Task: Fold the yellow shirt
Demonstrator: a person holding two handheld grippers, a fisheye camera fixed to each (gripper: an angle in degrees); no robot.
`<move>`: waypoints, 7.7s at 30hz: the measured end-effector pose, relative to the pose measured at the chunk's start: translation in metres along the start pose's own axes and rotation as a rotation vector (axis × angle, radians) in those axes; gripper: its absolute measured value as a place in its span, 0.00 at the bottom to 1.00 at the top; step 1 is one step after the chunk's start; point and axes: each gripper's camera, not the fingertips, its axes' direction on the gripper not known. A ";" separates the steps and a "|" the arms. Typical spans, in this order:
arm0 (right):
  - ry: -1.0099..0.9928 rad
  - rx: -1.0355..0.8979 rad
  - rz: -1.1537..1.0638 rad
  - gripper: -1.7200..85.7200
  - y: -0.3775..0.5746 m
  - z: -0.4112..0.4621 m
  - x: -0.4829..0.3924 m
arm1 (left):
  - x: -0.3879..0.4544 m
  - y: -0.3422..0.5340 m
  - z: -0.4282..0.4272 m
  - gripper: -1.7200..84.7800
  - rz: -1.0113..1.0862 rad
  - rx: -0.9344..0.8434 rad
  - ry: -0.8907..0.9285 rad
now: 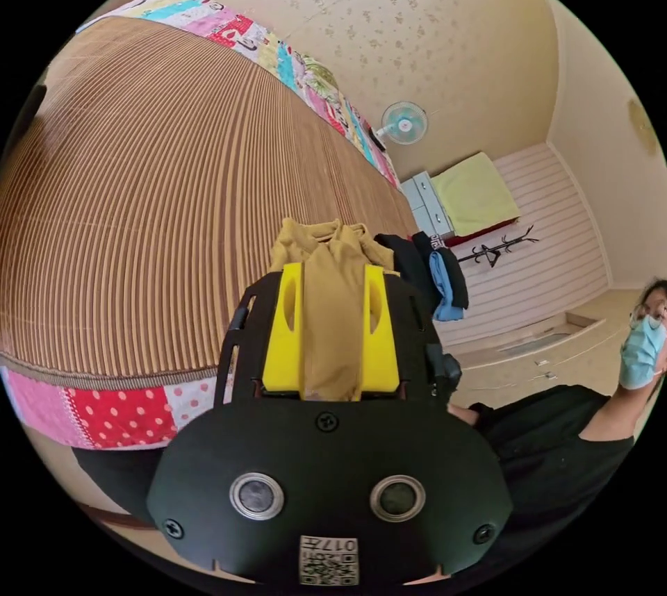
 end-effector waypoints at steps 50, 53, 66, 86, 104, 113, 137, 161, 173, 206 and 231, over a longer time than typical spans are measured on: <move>-0.678 0.319 -0.066 0.04 0.085 -0.191 0.140 | -0.139 -0.037 -0.027 0.07 0.077 -0.157 0.890; -0.528 0.220 -0.264 0.03 0.078 -0.217 0.093 | -0.075 -0.035 -0.065 0.06 0.364 -0.243 0.931; -0.553 0.703 -0.572 0.02 0.221 -0.448 0.097 | -0.073 0.063 -0.224 0.05 0.910 0.130 1.633; -0.470 0.616 -0.208 0.18 0.146 -0.460 0.135 | -0.078 0.170 -0.225 0.04 0.818 0.102 2.621; -0.579 0.687 -0.281 0.17 0.164 -0.494 0.151 | -0.100 0.196 -0.178 0.03 0.696 -0.004 2.772; -1.043 0.527 -0.440 0.15 0.139 -0.436 0.207 | -0.100 0.203 -0.144 0.03 0.630 0.004 2.789; -1.293 0.426 -0.328 0.17 0.073 -0.321 0.155 | -0.015 0.216 -0.043 0.03 0.610 0.075 2.770; 0.335 1.391 0.207 0.06 0.089 -0.512 -0.106 | 0.060 0.157 -0.120 0.04 0.770 0.377 0.803; 0.301 1.787 -0.228 0.06 0.110 -0.485 -0.260 | 0.188 0.148 -0.131 0.05 0.669 0.657 0.680; 0.493 0.252 0.391 0.08 -0.113 -0.003 0.191 | 0.097 -0.038 0.170 0.07 0.102 -0.275 -0.279; 0.383 0.408 0.318 0.05 0.143 -0.047 0.152 | -0.092 0.074 -0.370 0.13 -0.622 0.591 0.160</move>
